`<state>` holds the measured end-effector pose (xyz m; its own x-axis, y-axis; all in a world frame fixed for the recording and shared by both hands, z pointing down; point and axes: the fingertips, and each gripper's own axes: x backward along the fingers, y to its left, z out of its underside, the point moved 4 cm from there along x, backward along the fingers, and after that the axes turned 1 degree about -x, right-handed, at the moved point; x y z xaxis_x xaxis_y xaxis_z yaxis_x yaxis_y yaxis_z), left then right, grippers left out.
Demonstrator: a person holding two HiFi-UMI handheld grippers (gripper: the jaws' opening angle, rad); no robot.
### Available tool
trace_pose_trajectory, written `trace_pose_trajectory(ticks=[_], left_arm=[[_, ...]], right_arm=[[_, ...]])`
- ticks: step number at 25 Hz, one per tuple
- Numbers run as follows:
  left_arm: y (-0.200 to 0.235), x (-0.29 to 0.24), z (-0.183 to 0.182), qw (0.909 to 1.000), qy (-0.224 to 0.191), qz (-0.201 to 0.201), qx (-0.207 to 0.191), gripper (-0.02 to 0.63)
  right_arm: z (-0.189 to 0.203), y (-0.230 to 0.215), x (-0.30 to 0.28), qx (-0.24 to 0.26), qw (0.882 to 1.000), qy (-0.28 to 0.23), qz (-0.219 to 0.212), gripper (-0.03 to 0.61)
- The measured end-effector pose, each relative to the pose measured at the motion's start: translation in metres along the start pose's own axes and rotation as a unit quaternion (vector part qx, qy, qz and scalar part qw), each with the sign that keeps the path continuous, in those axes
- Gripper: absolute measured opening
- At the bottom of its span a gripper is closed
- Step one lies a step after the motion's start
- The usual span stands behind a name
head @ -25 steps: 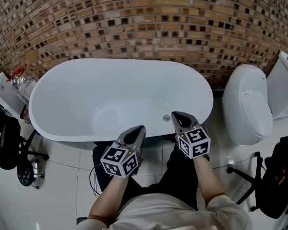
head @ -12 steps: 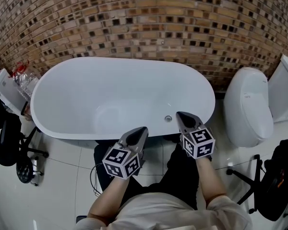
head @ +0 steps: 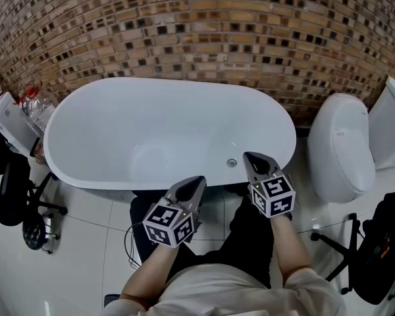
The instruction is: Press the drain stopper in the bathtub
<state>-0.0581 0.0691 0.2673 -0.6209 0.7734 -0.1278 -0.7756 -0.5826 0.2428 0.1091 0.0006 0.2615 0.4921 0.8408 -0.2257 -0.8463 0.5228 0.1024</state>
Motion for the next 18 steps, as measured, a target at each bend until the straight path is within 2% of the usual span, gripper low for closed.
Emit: trace_pose_trajectory(ticks=[18], left_arm=[[-0.0011, 0.0028, 0.0048, 1.0000, 0.000, 0.002, 0.006, 0.006]], right_arm=[[-0.0016, 0.0006, -0.0002, 0.013, 1.000, 0.000, 0.001, 0.015]])
